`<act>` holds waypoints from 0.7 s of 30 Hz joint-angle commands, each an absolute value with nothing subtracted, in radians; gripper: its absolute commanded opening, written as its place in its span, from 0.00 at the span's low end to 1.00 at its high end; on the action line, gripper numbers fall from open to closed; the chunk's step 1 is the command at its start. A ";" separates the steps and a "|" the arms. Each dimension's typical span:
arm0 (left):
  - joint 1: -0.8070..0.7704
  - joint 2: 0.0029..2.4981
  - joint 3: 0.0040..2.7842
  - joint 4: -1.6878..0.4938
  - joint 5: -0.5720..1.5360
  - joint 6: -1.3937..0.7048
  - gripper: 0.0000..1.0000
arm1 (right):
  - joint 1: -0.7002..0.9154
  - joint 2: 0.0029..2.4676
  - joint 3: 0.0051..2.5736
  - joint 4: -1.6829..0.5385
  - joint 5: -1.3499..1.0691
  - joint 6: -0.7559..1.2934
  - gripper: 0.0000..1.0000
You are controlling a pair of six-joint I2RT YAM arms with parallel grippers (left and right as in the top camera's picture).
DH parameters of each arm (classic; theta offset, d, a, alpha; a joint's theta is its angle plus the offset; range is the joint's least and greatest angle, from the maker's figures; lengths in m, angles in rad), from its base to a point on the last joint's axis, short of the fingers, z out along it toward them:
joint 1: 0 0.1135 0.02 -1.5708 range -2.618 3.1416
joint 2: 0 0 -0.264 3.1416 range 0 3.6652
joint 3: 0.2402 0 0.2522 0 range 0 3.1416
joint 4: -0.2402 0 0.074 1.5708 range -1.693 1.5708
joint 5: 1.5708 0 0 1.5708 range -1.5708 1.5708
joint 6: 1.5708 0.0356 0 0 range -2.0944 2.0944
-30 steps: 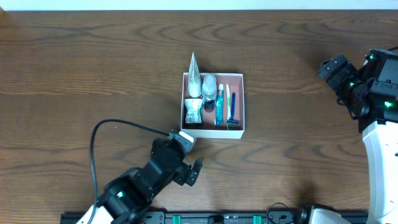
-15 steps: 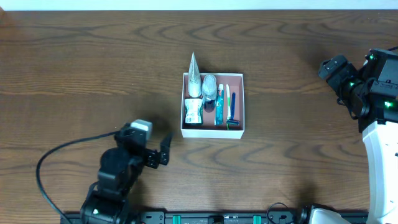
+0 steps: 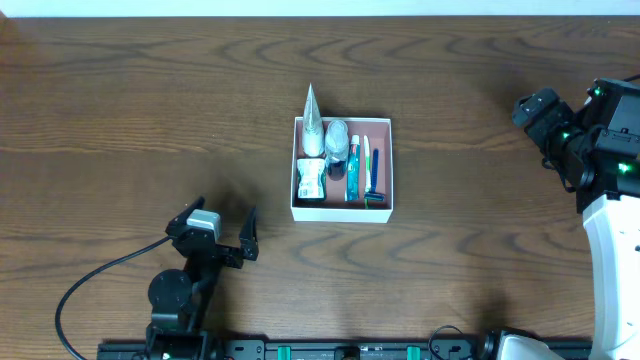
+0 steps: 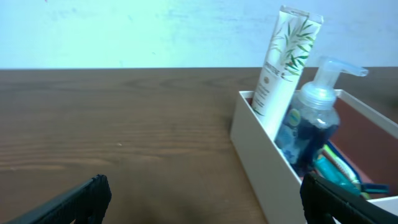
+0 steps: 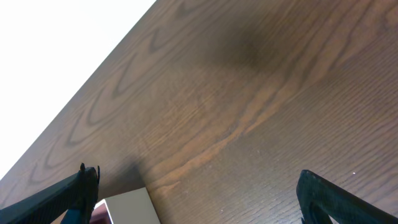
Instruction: Pack container
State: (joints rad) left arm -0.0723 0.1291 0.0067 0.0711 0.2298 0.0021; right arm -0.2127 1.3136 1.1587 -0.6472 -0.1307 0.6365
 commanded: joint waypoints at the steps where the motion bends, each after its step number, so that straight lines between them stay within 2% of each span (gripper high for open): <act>1: -0.049 0.111 0.004 0.060 0.227 0.094 0.98 | -0.216 1.308 1.165 -0.648 -0.123 0.631 0.99; 6: -0.023 0.070 0.004 -0.051 0.224 0.168 0.98 | -0.216 1.308 1.165 -0.648 -0.123 0.631 0.99; 12: -0.010 0.001 0.004 -0.054 0.186 0.187 0.98 | -0.216 1.308 1.165 -0.648 -0.123 0.631 0.99; 21: -0.010 0.006 0.004 -0.048 0.239 0.183 0.98 | -0.216 1.308 1.165 -0.648 -0.123 0.631 0.99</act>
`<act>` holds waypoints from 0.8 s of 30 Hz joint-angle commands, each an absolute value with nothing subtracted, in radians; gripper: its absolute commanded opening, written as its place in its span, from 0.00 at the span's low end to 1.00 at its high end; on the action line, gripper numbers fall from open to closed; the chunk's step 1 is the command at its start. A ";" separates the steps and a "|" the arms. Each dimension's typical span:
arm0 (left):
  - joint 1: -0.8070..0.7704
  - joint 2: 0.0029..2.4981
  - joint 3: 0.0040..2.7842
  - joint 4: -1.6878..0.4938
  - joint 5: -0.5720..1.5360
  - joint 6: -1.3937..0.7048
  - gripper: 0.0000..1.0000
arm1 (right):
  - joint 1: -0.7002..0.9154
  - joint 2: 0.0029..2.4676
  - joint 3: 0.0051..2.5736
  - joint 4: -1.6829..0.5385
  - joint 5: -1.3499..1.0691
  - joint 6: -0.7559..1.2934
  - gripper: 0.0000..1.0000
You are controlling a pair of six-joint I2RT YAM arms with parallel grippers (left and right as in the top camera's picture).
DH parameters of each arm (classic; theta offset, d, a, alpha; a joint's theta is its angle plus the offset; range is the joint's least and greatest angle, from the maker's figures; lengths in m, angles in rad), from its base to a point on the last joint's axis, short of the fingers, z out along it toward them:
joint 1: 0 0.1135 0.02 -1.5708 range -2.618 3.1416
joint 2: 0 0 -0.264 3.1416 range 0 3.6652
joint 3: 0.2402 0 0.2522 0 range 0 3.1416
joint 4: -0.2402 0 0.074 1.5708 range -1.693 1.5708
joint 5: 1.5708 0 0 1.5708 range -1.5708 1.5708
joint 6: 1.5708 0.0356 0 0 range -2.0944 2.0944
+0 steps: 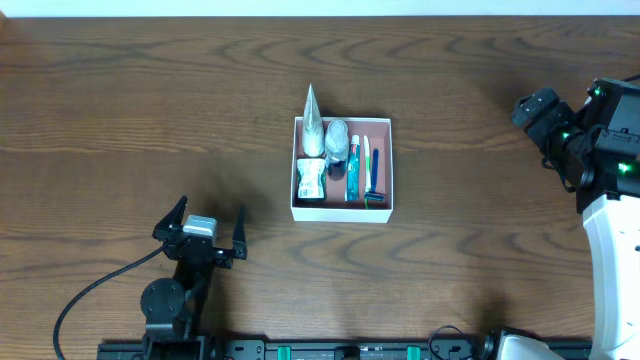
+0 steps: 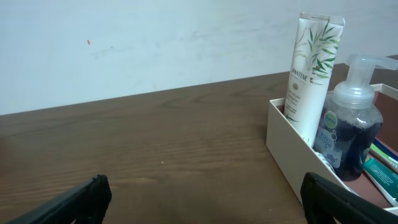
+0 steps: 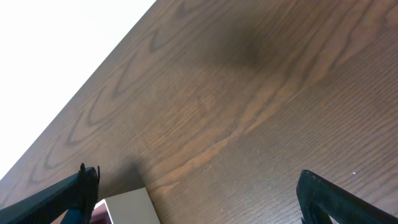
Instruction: Pack container
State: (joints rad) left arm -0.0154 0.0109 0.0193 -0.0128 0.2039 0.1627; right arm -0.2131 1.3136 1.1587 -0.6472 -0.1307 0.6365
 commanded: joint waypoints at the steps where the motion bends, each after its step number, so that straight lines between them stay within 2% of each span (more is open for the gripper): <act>1: -0.010 0.007 0.004 -0.048 0.239 0.183 0.98 | -0.216 1.308 1.165 -0.648 -0.123 0.631 0.99; 24: -0.010 0.018 0.004 -0.048 0.239 0.183 0.98 | -0.216 1.308 1.165 -0.648 -0.123 0.631 0.99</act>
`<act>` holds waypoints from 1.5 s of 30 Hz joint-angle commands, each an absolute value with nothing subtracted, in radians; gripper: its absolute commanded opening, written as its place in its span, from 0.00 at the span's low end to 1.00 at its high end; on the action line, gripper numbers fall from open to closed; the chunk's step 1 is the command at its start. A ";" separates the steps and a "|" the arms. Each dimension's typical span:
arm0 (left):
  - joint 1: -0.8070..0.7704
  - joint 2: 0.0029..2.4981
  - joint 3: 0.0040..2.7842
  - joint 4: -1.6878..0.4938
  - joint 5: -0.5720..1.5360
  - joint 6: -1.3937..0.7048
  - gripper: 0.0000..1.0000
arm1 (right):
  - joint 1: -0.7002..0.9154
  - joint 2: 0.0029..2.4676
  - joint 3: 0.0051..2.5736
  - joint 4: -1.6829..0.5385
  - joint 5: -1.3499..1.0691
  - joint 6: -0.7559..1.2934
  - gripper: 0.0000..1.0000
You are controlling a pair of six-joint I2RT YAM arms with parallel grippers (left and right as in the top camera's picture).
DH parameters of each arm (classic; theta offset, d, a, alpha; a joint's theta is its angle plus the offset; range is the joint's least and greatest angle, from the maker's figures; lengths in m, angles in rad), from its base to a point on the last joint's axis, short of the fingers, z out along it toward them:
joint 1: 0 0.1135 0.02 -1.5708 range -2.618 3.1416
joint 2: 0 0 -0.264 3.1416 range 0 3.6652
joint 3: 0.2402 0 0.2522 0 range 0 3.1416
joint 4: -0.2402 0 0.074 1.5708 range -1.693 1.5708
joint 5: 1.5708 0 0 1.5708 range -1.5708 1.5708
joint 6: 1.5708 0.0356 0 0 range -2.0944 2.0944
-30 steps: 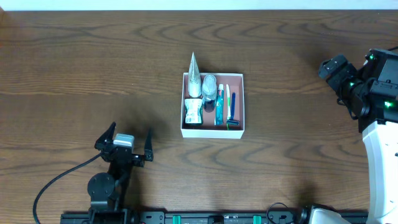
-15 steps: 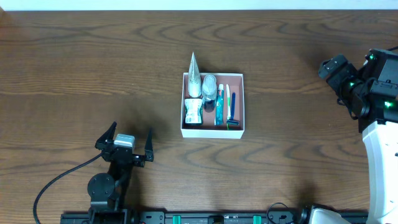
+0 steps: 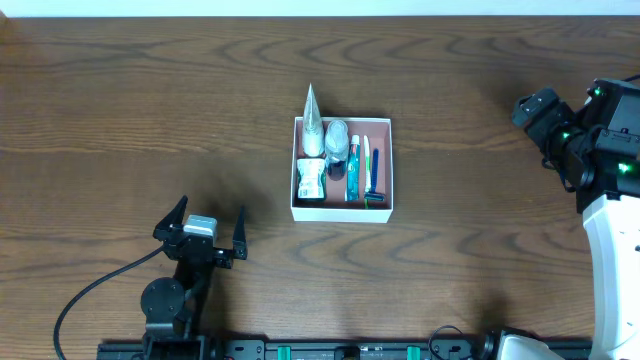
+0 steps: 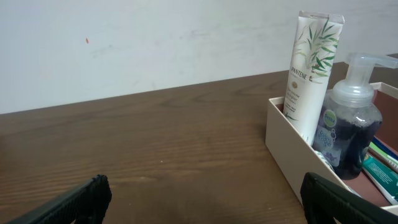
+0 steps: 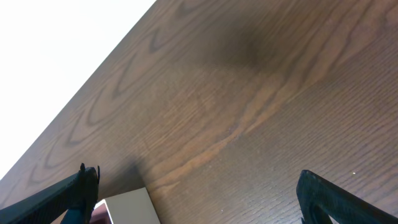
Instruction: Pack container
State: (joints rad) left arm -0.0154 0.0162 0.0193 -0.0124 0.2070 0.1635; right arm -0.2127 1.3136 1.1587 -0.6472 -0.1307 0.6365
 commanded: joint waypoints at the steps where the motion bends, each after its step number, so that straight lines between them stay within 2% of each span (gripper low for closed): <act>1: -0.010 0.018 0.004 -0.048 0.239 0.183 0.98 | -0.216 1.308 1.165 -0.648 -0.123 0.631 0.99; 6: -0.010 0.018 0.004 -0.048 0.239 0.183 0.98 | -0.211 1.258 1.161 -0.648 -0.123 0.631 0.99; 12: -0.010 0.018 0.004 -0.048 0.239 0.183 0.98 | -0.112 1.023 1.071 -0.642 -0.123 0.631 0.99; 15: -0.010 0.018 0.004 -0.048 0.239 0.183 0.98 | -0.054 0.870 0.939 -0.611 -0.019 0.605 0.99; 20: -0.010 0.018 0.004 -0.048 0.239 0.183 0.98 | -0.038 0.613 0.689 -0.626 -0.003 0.605 0.99; 23: -0.010 0.018 0.004 -0.048 0.239 0.183 0.98 | -0.038 0.488 0.552 -0.543 0.042 0.601 0.99; 30: -0.010 0.018 0.004 -0.048 0.239 0.183 0.98 | -0.038 0.267 0.294 -0.208 -0.038 0.302 0.99; 34: -0.010 0.018 0.004 -0.048 0.239 0.183 0.98 | -0.038 0.159 0.210 -0.116 -0.081 0.154 0.99; 45: -0.010 0.018 0.004 -0.048 0.239 0.183 0.98 | -0.038 0.017 0.051 -0.041 -0.142 0.115 0.99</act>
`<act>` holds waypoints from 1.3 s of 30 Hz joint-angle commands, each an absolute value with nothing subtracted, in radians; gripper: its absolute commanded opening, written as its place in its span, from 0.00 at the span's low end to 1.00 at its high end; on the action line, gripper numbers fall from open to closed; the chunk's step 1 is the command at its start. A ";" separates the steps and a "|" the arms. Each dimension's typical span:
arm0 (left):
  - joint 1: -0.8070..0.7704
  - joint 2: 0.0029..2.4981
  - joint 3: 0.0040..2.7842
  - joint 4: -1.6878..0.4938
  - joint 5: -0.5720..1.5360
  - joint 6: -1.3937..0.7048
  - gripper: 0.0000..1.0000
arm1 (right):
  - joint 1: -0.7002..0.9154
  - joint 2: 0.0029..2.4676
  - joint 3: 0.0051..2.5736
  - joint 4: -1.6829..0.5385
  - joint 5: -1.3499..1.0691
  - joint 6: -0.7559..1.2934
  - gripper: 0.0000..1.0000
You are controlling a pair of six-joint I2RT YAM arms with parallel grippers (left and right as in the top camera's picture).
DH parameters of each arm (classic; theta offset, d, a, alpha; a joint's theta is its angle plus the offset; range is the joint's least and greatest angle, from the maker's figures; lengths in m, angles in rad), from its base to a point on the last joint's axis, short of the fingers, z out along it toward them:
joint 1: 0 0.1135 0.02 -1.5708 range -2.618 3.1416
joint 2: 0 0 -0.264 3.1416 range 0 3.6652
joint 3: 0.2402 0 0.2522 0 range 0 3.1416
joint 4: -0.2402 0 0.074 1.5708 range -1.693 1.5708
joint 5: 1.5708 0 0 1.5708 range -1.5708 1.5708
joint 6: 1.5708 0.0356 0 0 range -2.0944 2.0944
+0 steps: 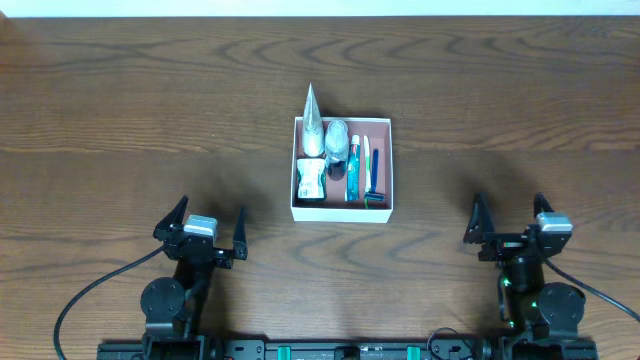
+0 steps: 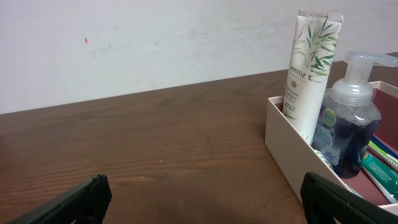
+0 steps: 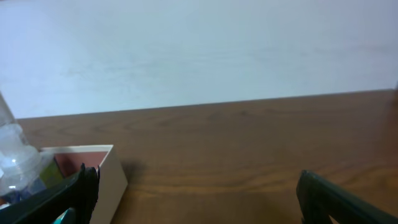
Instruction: Pack container
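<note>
A white box with a red floor (image 1: 342, 208) sits mid-table holding a white Pantene tube (image 2: 313, 68), a dark blue pump bottle (image 2: 346, 124), and slim items: toothpaste, toothbrush and razor (image 1: 361, 167). My left gripper (image 1: 205, 232) rests open at the front left, empty, its fingers (image 2: 74, 199) spread wide. My right gripper (image 1: 510, 228) rests open at the front right, also empty, with the box corner (image 3: 109, 177) seen at its left.
Dark wood table (image 1: 120, 110) all around the box. A pale wall (image 2: 155, 37) stands behind the table. A black cable (image 1: 90, 290) trails from the left arm at the front edge.
The right arm has come down from its raised pose at the far right edge to a rest at the front right, open. The left gripper and the box contents are unchanged.
First my left gripper lay angled toward the box at the front left while the right arm was raised at the right edge. The left gripper then sat squared up at the front left and stayed. Now the right gripper rests at the front right too.
</note>
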State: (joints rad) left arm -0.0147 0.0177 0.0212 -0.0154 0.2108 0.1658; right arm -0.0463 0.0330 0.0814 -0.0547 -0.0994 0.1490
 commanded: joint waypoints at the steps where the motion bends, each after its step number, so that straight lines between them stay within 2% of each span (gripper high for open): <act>1: -0.010 0.018 0.004 -0.048 0.239 0.183 0.98 | -0.038 0.014 0.033 -0.026 -0.153 0.115 0.99; 12: -0.010 0.018 0.004 -0.048 0.239 0.183 0.98 | 0.020 0.005 0.005 -0.060 -0.135 0.114 0.99; 39: -0.010 0.018 0.004 -0.048 0.239 0.183 0.98 | 0.020 0.005 0.006 -0.063 -0.116 0.115 0.99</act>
